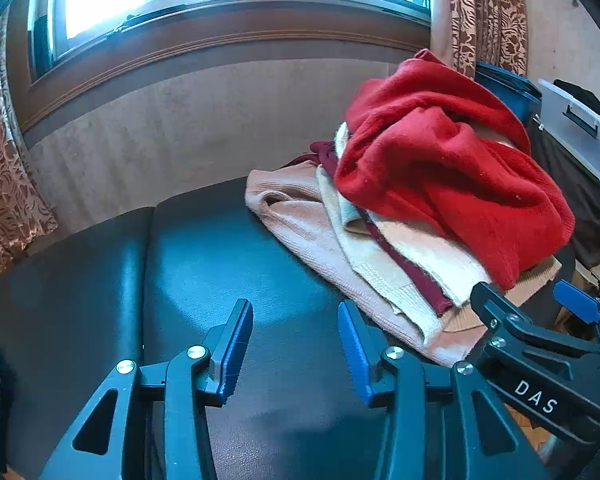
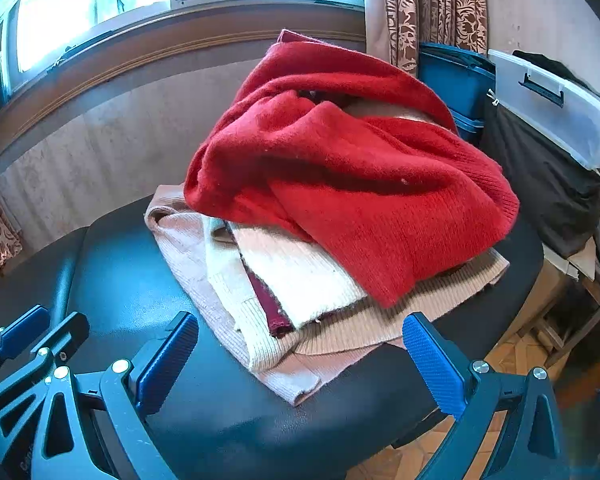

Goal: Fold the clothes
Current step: 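Reach both tools toward the red sweater on the clothes pile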

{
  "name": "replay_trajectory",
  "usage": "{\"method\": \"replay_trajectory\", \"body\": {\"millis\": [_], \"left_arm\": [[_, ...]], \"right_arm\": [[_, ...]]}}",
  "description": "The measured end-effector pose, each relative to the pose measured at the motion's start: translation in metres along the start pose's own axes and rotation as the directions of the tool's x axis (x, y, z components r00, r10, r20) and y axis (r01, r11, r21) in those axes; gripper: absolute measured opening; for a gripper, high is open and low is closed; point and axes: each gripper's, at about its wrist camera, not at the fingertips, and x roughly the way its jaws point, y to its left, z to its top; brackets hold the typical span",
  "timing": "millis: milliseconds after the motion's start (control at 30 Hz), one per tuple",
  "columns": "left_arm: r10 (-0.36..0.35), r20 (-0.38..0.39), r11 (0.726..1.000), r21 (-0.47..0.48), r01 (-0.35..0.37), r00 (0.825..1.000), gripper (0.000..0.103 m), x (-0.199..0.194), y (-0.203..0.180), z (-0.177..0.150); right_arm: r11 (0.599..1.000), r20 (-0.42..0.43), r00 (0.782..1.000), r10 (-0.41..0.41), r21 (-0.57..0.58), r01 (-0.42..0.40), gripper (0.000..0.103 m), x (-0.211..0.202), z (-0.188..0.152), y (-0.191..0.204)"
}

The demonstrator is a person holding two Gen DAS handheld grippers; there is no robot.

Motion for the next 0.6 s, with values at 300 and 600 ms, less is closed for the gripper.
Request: {"method": "replay_trajectory", "body": {"millis": [300, 600], "left_arm": [[0.032, -0.024, 0.999, 0.014, -0.031, 0.999, 0.045, 0.007, 0.005, -0.008], [0.055, -0.132, 0.998, 0.027, -0.052, 0.99, 0.047, 0.043, 0.034, -0.041]], "right_arm": [[0.999, 0.003, 0.999, 0.039, -0.007, -0.039, 0.103, 0.003, -0.007, -0.001], [0.948, -0.072, 0.949, 0.306, 0.113, -0.297, 0.079, 0.029, -0.026, -0.025]]}}
